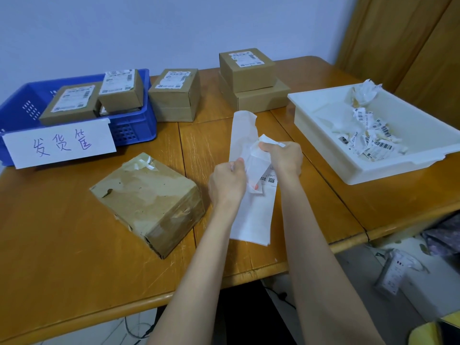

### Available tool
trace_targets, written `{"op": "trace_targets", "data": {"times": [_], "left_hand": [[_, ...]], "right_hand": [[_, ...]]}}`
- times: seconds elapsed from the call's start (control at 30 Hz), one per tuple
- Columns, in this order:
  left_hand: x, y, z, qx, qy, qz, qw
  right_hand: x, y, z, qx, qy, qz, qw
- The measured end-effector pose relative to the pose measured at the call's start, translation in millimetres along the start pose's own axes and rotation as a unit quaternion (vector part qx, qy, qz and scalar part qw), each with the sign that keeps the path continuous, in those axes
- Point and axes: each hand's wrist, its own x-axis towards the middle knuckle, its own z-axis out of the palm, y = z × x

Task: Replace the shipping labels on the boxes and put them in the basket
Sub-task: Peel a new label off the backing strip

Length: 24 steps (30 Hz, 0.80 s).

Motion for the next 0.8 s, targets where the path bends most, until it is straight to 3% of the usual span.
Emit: {"op": "trace_targets", "data": {"times": [0.37,0.8], "left_hand": [[-5,3,-8,-0.016,0.027,0.003,1.000],[-21,16,-8,-0.014,0.019,0.006,1.000]], "right_hand": [[8,-11,5,-0.037,0.016,0.015,0.999],[18,-3,-1,0.018,0.006,0.033,0.999]]}}
